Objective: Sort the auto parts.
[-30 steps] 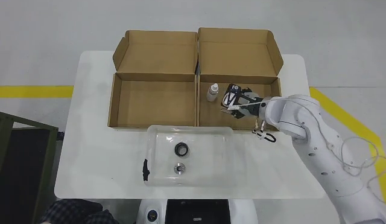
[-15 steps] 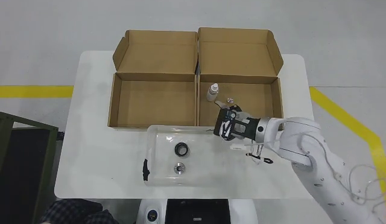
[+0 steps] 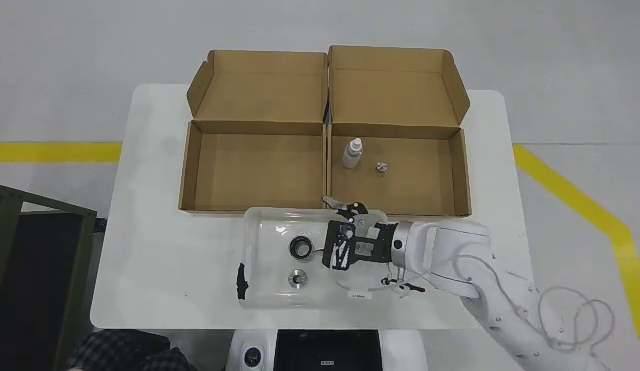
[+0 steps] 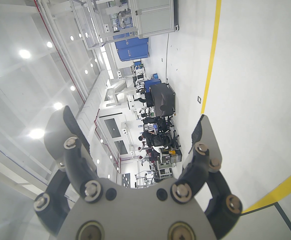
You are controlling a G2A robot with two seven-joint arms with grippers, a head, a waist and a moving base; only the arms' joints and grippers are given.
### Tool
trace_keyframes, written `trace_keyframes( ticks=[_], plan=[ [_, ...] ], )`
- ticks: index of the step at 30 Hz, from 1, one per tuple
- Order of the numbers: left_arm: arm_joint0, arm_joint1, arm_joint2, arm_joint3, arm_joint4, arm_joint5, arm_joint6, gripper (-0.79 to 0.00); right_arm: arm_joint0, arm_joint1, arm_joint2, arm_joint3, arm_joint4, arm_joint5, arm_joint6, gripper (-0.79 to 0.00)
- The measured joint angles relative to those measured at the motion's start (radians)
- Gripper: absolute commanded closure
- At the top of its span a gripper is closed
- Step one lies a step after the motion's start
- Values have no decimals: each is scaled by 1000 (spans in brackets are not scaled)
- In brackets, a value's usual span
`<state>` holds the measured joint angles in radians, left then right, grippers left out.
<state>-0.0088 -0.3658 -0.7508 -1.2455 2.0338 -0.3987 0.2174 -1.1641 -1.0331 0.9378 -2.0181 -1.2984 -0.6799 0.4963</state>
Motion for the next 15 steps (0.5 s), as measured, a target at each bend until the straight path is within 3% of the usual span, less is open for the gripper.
trace_keyframes(
  ticks=[9, 15],
  plan=[
    [0, 0, 0, 0, 0, 0, 0, -785, 24, -21, -91, 42, -47, 7, -36, -570],
    [0, 0, 0, 0, 0, 0, 0, -785, 46, -37, -143, 88, -67, 12, -60, -576]
  ],
)
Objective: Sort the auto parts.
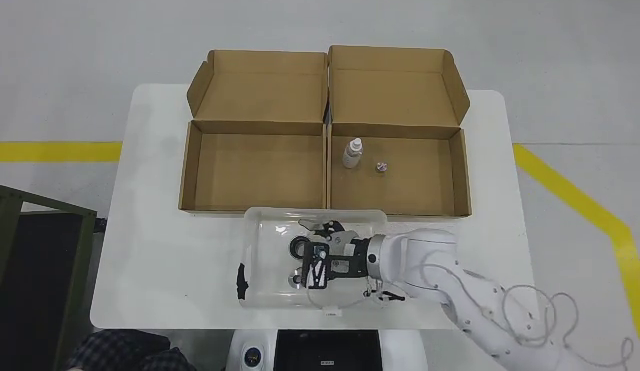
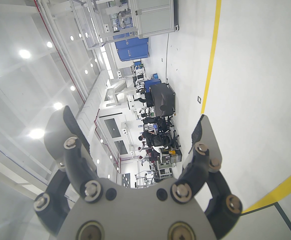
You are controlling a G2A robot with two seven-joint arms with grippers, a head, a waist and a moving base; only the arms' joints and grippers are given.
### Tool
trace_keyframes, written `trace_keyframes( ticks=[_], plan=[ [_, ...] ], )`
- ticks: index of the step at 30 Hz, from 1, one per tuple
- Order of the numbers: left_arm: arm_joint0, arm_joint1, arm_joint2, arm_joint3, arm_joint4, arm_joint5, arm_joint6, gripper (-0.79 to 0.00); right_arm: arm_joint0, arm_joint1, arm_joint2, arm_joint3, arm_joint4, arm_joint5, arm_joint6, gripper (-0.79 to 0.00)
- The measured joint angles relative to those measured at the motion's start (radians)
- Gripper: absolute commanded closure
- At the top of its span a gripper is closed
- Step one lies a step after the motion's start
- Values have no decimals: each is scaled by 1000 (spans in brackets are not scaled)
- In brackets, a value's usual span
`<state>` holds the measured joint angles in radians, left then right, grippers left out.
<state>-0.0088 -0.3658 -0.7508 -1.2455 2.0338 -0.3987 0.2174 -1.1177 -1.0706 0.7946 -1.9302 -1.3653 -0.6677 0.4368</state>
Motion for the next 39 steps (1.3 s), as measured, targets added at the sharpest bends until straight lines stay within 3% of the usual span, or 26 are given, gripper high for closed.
trace_keyframes(
  ticks=[27, 38, 39],
  plan=[
    [0, 0, 0, 0, 0, 0, 0, -785, 70, -59, -99, 212, -39, 36, -79, -480],
    [0, 0, 0, 0, 0, 0, 0, -785, 93, -76, -110, 259, -15, 6, -85, -332],
    [0, 0, 0, 0, 0, 0, 0, -785, 95, -77, -110, 262, -13, 4, -85, -283]
  ],
)
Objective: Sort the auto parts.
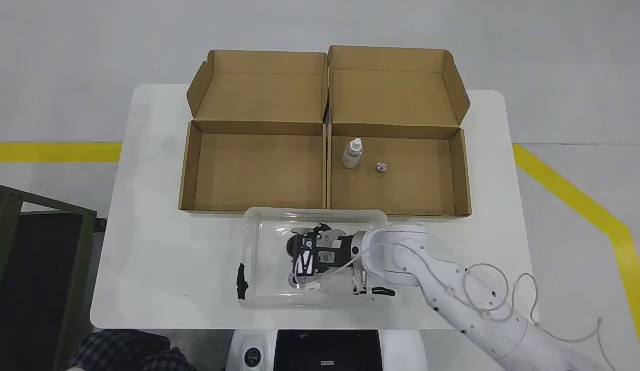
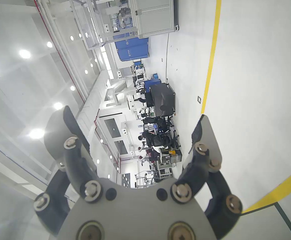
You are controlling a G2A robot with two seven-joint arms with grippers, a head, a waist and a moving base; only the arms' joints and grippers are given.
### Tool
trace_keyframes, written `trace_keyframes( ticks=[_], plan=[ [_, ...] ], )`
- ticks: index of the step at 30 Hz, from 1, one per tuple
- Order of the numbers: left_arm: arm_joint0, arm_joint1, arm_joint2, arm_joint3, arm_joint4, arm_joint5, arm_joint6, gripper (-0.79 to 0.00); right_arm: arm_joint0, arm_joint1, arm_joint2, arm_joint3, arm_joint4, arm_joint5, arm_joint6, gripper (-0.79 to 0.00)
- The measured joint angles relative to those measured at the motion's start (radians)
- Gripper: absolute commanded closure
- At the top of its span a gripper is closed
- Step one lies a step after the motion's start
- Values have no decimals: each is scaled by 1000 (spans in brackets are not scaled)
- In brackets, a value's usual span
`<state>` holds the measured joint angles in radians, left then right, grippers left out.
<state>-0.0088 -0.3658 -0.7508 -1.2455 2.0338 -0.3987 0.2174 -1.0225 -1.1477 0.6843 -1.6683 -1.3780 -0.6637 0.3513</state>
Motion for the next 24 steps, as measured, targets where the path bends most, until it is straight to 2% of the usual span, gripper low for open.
trace_keyframes(
  ticks=[2, 3, 7, 24],
  plan=[
    [0, 0, 0, 0, 0, 0, 0, -785, 3, -3, -1, 4, 0, -2, 1, -203],
    [0, 0, 0, 0, 0, 0, 0, -785, 4, -4, -1, 5, 0, -2, 0, -129],
    [0, 0, 0, 0, 0, 0, 0, -785, 7, -6, 3, -2, 3, -8, -5, 0],
    [0, 0, 0, 0, 0, 0, 0, -785, -13, 2, 85, -61, 119, -76, -54, 0]
  ],
)
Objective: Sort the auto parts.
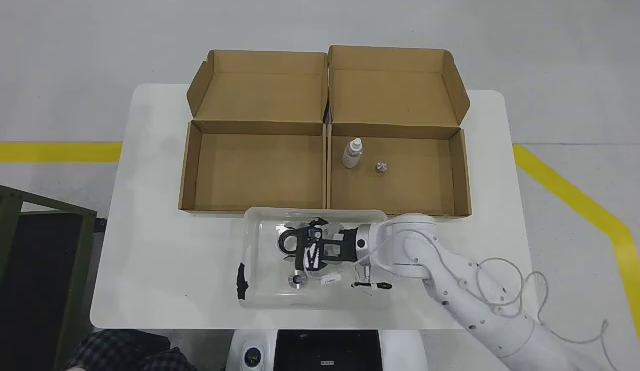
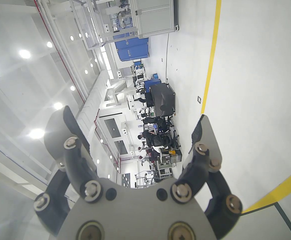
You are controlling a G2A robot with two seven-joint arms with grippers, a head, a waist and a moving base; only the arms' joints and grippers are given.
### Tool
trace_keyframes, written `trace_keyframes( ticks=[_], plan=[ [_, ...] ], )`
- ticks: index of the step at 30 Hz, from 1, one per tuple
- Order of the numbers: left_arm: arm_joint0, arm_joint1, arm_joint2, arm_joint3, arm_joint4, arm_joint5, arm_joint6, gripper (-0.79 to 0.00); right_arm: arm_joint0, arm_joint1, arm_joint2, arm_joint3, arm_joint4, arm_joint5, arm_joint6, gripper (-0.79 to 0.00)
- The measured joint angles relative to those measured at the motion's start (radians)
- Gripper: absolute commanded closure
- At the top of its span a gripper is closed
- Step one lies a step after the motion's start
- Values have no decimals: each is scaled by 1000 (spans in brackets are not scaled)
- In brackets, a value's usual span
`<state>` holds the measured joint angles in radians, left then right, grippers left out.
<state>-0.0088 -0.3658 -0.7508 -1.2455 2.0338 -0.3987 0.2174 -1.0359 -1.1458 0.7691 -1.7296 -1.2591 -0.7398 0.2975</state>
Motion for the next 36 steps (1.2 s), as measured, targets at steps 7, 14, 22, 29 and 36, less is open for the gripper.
trace_keyframes(
  ticks=[7, 14, 22, 29, 36],
  plan=[
    [0, 0, 0, 0, 0, 0, 0, -785, -20, 13, 66, -45, 60, -25, 6, 0],
    [0, 0, 0, 0, 0, 0, 0, -785, -36, 22, 119, -82, 113, -29, -5, 0],
    [0, 0, 0, 0, 0, 0, 0, -785, -56, 29, 184, -104, 223, -52, -69, 0],
    [0, 0, 0, 0, 0, 0, 0, -785, -92, 46, 275, -139, 290, -83, -99, 0],
    [0, 0, 0, 0, 0, 0, 0, -785, -124, 56, 336, -166, 329, -95, -129, 0]
  ],
)
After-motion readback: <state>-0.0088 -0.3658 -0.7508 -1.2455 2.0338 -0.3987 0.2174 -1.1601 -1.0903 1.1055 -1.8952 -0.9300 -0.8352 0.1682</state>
